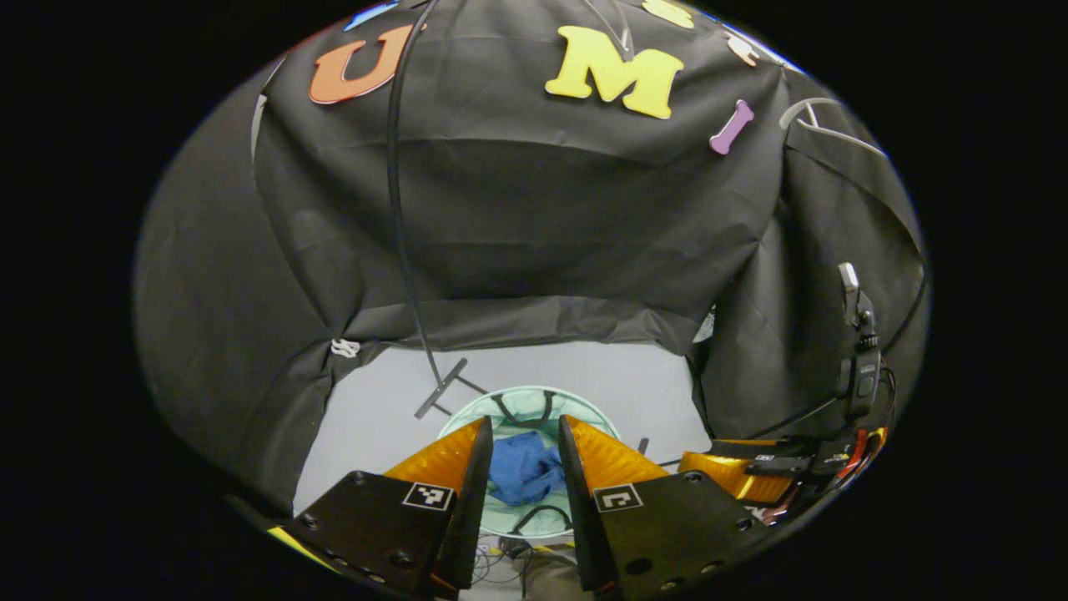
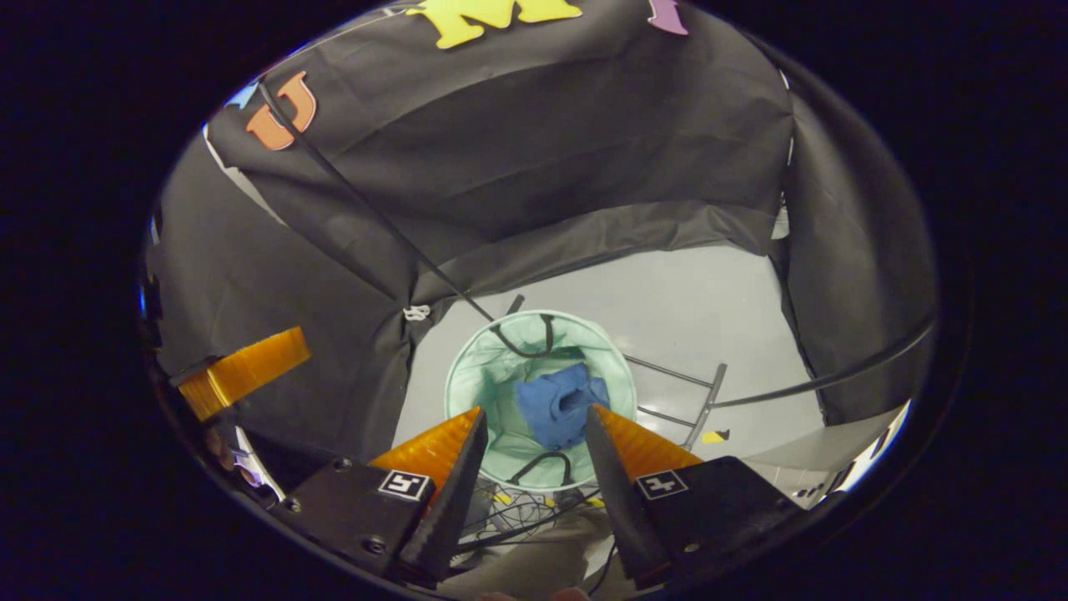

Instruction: Grasp the clothes on the hanger with both hands and then place them into the laundry hamper below.

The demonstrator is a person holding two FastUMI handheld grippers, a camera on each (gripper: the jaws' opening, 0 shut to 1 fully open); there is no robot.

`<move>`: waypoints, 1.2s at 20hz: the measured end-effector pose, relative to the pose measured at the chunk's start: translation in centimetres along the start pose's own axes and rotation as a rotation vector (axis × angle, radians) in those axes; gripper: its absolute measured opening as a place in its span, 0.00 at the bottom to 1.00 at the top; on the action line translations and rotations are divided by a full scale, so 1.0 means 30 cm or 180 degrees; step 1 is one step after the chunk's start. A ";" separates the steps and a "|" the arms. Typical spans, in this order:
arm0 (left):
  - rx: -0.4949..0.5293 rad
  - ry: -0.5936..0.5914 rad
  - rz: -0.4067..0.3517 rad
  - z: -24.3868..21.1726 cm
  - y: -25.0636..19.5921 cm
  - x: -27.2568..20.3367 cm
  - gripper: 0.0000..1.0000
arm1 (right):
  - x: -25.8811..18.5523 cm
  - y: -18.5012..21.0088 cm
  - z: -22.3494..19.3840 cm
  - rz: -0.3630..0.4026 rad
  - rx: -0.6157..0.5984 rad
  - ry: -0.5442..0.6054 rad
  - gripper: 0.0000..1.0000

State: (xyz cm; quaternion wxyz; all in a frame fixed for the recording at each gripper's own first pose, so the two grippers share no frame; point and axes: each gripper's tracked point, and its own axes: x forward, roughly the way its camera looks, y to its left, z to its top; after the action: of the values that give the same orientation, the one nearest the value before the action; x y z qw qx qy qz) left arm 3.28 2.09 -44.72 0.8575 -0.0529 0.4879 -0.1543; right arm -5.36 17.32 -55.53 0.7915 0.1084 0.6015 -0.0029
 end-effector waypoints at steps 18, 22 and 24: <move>0.0210 -0.1204 0.0408 0.318 -0.125 -0.416 0.97 | -0.741 -0.344 0.363 -0.0494 -0.0155 -0.1762 0.78; 0.0263 -0.1565 0.0407 0.415 -0.167 -0.528 0.97 | -0.955 -0.401 0.455 -0.0558 -0.0158 -0.2210 0.88; 0.0258 -0.1732 0.0402 0.461 -0.181 -0.593 1.00 | -1.049 -0.404 0.506 -0.0644 -0.0262 -0.2434 0.87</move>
State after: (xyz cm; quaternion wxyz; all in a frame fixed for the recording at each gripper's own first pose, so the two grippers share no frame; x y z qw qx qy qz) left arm 5.45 1.73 -21.65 0.9663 -0.0276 0.2354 -0.1001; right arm -1.24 -1.15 -23.75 0.9577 0.0079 0.2706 -0.0970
